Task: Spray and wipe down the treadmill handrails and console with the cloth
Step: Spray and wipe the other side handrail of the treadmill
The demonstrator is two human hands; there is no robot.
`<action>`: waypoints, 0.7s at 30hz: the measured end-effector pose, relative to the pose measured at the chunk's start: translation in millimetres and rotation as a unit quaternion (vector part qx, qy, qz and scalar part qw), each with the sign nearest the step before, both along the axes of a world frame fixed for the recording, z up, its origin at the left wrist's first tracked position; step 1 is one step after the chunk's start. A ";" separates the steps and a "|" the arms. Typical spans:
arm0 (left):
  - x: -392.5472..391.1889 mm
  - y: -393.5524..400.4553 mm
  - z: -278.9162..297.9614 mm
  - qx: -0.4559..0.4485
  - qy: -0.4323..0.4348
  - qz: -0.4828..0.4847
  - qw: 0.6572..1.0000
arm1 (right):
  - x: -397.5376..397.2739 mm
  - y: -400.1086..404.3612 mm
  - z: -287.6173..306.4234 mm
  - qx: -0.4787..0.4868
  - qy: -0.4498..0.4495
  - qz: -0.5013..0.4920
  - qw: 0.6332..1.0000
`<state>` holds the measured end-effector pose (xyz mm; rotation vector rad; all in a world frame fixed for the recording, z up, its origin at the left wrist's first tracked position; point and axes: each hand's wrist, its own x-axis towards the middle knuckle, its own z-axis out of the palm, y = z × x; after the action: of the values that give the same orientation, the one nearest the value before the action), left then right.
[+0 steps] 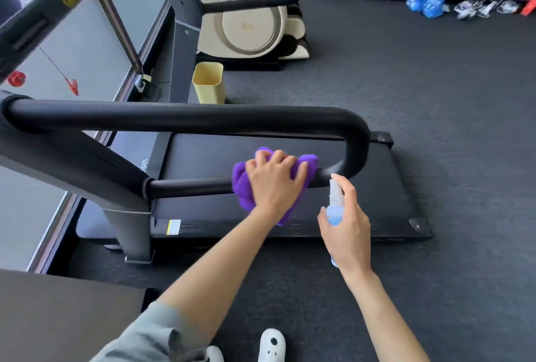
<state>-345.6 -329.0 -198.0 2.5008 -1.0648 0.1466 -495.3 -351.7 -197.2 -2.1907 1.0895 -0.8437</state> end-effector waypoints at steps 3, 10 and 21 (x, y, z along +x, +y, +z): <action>-18.7 -18.4 -1.9 0.032 -0.056 -0.134 0.989 | -9.0 -4.4 4.7 -0.005 -0.004 0.010 1.000; 68.6 61.8 -19.4 0.066 -0.054 -0.039 0.996 | -13.4 -7.1 10.2 0.000 -0.033 0.007 0.999; 13.8 2.6 -5.3 0.054 -0.022 0.032 0.998 | -36.4 -24.6 2.4 -0.004 -0.041 -0.018 0.999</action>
<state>-331.8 -326.4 -203.3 2.6407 -1.0357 0.1680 -531.7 -376.3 -194.8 -2.1287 1.0906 -0.9483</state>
